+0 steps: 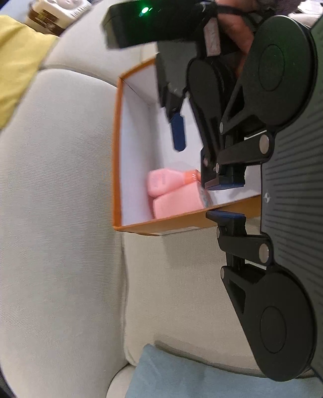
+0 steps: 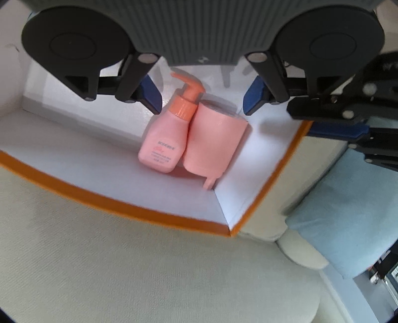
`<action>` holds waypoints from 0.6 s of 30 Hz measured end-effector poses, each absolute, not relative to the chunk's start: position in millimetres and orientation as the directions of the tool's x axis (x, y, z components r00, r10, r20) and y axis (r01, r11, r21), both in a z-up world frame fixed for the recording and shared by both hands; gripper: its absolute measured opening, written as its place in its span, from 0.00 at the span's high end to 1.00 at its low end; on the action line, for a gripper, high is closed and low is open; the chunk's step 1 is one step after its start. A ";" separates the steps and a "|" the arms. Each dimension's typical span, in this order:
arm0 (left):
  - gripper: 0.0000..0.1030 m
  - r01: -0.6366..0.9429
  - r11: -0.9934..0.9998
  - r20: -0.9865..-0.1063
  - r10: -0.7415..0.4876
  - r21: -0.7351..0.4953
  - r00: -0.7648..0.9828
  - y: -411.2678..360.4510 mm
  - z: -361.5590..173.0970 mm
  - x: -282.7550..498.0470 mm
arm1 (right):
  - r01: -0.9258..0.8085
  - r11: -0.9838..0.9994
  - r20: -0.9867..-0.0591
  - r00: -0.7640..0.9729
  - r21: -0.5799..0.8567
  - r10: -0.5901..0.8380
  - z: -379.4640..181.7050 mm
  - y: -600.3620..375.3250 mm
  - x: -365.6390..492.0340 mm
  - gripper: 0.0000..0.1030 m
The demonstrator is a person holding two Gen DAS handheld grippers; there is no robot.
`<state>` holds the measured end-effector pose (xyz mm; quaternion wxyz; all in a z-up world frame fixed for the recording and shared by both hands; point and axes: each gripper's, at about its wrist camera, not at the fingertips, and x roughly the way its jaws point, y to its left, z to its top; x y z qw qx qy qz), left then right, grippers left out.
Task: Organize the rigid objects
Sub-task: 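Lower the pink bottles into the box and open both tools, then withdraw both tools from the box back toward the remaining items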
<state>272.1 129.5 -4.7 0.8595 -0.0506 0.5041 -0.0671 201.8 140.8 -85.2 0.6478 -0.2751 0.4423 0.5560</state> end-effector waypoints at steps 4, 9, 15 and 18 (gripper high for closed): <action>0.79 0.044 0.984 -0.792 -0.163 -0.170 0.588 130.6 13.5 246.3 | -0.946 0.293 -0.843 0.045 0.136 0.536 -57.6 107.7 194.2 0.27; 0.78 0.050 0.985 -0.723 -0.153 -0.162 0.674 124.5 35.0 207.6 | -0.911 0.384 -0.789 0.124 0.150 0.601 -29.2 61.4 181.0 0.25; 0.73 0.090 0.980 -0.712 -0.192 -0.179 0.675 103.2 38.4 169.0 | -0.866 0.473 -0.725 0.219 0.165 0.653 -15.0 0.6 145.9 0.25; 0.73 0.092 0.981 -0.728 -0.189 -0.171 0.659 90.3 28.7 154.9 | -0.853 0.506 -0.708 0.281 0.125 0.649 -14.4 -26.2 130.3 0.24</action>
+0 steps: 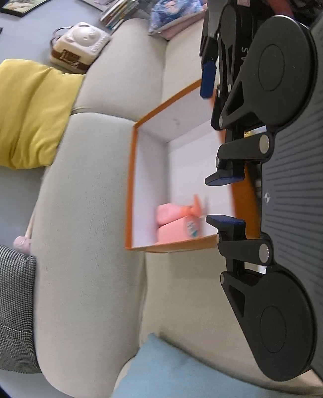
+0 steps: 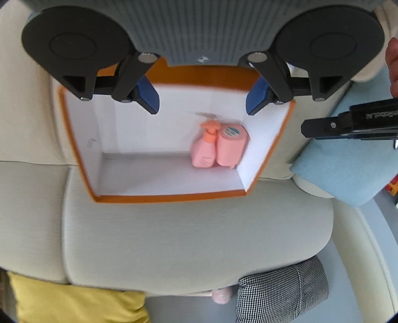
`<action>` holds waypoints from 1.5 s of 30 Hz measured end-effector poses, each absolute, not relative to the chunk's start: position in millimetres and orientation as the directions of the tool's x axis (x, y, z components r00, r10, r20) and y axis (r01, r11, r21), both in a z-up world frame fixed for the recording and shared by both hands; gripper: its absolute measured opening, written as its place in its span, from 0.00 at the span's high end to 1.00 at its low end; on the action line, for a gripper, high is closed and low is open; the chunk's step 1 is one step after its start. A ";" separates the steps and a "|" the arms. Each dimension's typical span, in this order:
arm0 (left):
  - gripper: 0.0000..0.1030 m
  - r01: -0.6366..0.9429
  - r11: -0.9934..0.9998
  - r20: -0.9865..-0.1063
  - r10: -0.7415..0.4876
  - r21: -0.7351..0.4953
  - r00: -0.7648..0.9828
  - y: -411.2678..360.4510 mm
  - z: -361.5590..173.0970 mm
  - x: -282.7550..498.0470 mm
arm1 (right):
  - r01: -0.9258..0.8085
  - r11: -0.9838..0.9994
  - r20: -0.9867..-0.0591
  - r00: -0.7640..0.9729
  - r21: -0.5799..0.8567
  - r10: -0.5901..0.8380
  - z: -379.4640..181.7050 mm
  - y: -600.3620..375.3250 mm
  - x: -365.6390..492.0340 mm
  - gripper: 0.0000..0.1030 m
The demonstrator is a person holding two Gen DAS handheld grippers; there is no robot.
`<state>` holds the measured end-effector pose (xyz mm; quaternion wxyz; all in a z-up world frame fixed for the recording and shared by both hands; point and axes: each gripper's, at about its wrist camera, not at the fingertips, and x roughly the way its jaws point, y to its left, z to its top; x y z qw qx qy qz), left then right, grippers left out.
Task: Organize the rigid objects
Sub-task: 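Withdraw both tools from the box back toward the remaining items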
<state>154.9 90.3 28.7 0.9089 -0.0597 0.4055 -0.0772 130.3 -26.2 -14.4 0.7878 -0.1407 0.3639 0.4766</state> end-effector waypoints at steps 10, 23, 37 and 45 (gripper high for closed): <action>0.73 0.117 0.950 -0.799 -0.308 -0.290 0.516 63.0 -7.0 131.3 | -0.747 0.661 -0.772 0.378 0.072 0.511 -48.0 -101.6 122.1 0.25; 0.73 0.160 0.938 -0.824 -0.346 -0.307 0.448 29.1 -36.9 119.6 | -0.735 0.678 -0.780 0.426 -0.003 0.458 -69.3 -144.0 117.4 0.38; 0.61 0.125 0.978 -0.887 -0.204 -0.166 0.415 34.4 -50.6 121.9 | -0.820 0.572 -0.836 0.318 -0.006 0.447 -83.6 -112.5 112.7 0.29; 0.60 0.181 0.965 -0.884 -0.247 -0.189 0.397 15.4 -52.2 131.2 | -0.844 0.536 -0.891 0.271 -0.037 0.365 -101.7 -91.4 118.1 0.29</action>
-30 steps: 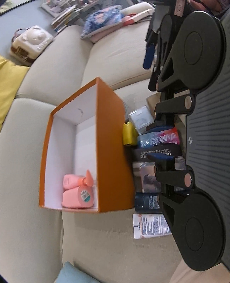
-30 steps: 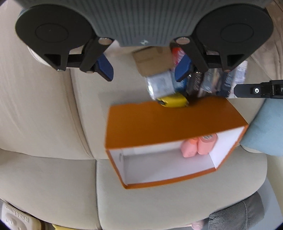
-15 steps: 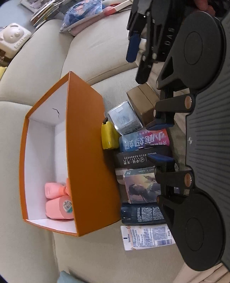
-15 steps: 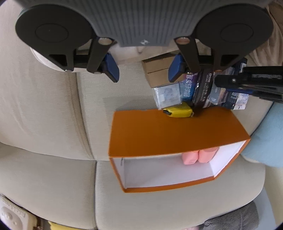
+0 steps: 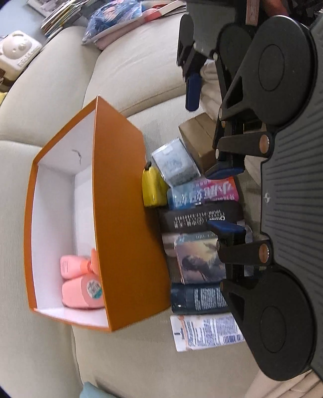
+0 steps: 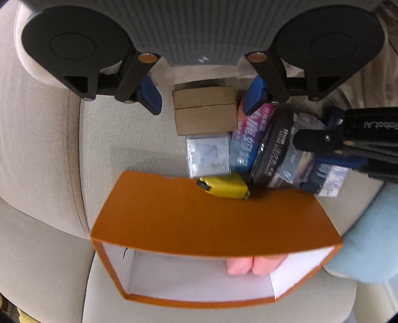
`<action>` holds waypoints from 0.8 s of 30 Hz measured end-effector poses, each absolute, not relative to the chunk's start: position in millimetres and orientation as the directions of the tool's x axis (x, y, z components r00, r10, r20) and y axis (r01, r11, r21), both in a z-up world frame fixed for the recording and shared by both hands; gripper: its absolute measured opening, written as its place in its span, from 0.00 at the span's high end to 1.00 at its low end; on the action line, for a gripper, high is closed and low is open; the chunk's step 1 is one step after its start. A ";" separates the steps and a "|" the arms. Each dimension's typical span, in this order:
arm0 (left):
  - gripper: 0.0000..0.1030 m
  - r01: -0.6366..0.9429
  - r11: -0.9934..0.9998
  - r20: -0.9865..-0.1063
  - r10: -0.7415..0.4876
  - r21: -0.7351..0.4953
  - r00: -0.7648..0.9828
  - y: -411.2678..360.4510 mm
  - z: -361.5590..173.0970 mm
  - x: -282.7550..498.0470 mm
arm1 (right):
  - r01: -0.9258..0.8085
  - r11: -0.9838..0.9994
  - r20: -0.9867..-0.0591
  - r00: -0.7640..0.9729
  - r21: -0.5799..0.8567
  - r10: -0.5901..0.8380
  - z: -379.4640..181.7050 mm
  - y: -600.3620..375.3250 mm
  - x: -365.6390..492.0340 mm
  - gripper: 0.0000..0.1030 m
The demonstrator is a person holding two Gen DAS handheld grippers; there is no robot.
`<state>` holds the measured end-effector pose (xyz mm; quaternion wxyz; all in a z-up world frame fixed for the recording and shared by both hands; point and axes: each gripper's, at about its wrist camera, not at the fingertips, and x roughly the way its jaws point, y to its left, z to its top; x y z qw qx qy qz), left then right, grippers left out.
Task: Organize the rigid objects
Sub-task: 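Withdraw both tools from the box back toward the remaining items, then grasp the brown square box with the right tool while the left tool grasps the clear cube box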
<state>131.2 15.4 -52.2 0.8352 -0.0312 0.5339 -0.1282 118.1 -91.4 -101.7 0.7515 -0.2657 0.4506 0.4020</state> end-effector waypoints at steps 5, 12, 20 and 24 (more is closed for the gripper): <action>0.60 0.198 0.959 -0.888 -0.263 -0.201 0.376 6.2 -55.0 134.7 | -0.830 0.558 -0.908 0.227 0.009 0.352 -109.2 -87.4 131.9 0.33; 0.60 0.202 0.950 -0.885 -0.298 -0.238 0.359 -2.3 -55.8 143.9 | -0.826 0.561 -0.910 0.196 0.047 0.365 -99.0 -92.9 142.0 0.41; 0.43 0.109 0.959 -0.904 -0.284 -0.262 0.320 -22.7 -72.2 170.1 | -0.703 0.711 -0.883 0.331 0.004 0.332 -76.8 -121.1 200.1 0.41; 0.30 0.017 0.968 -0.914 -0.242 -0.251 0.325 -35.0 -78.2 184.4 | -0.619 0.782 -0.857 0.361 0.075 0.368 -74.5 -122.1 224.2 0.41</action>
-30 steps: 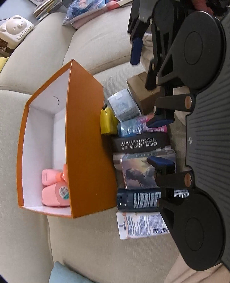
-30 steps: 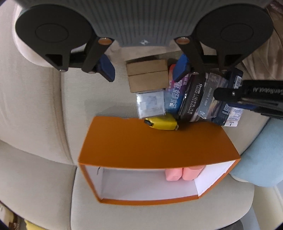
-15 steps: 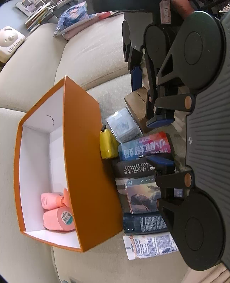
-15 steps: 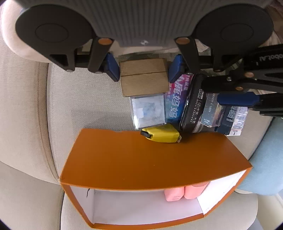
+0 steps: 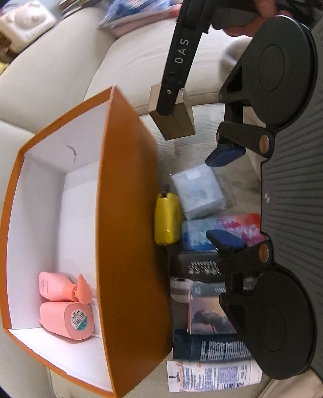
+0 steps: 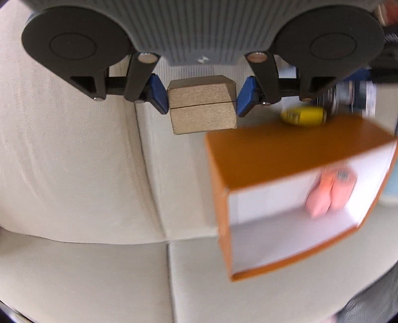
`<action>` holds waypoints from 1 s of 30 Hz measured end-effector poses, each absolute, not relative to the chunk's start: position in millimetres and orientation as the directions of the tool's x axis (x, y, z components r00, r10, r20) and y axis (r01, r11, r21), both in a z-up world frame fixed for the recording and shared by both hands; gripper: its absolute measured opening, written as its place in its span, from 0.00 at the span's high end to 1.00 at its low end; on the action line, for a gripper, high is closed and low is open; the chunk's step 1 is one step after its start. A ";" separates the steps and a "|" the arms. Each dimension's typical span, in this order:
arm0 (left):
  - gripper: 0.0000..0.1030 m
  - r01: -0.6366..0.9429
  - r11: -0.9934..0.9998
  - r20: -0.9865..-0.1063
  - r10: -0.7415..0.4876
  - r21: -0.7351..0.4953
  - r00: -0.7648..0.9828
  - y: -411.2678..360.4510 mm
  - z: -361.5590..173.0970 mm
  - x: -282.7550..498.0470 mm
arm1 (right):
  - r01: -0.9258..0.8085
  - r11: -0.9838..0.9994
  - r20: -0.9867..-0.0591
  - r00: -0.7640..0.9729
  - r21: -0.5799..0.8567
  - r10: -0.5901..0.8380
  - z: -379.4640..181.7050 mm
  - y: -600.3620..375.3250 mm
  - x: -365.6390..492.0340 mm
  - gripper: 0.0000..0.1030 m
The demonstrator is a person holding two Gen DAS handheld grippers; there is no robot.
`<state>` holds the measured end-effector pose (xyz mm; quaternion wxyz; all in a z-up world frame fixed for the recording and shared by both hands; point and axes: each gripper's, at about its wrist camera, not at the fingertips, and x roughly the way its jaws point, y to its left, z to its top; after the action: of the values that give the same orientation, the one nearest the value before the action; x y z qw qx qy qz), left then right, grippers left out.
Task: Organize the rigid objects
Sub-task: 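Grasp the brown square box with the right tool while the left tool grasps the clear cube box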
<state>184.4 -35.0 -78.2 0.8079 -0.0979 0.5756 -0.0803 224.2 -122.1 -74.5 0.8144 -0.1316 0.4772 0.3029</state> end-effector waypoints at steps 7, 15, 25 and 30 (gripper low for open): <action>0.23 -0.012 0.993 -0.947 -0.108 -0.117 0.303 -66.9 -92.0 198.8 | -0.593 0.801 -0.861 0.366 0.077 0.354 -90.2 -111.5 236.6 0.41; 0.27 -0.005 0.996 -0.963 -0.083 -0.087 0.257 -73.0 -114.0 207.2 | -0.577 0.810 -0.914 0.262 0.108 0.309 -102.6 -121.5 241.3 0.41; 0.45 0.065 0.987 -0.959 -0.157 -0.145 0.236 -59.0 -108.0 199.3 | -0.599 0.795 -0.964 0.138 0.100 0.226 -119.2 -116.0 243.6 0.40; 0.46 0.067 0.983 -0.955 -0.182 -0.171 0.235 -55.2 -102.4 194.1 | -0.608 0.788 -0.963 0.143 0.097 0.229 -113.7 -112.7 248.3 0.28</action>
<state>194.1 -55.2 -102.4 0.7843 -0.0470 0.6135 -0.0792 248.3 -112.7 -113.7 0.7388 -0.1603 0.5901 0.2833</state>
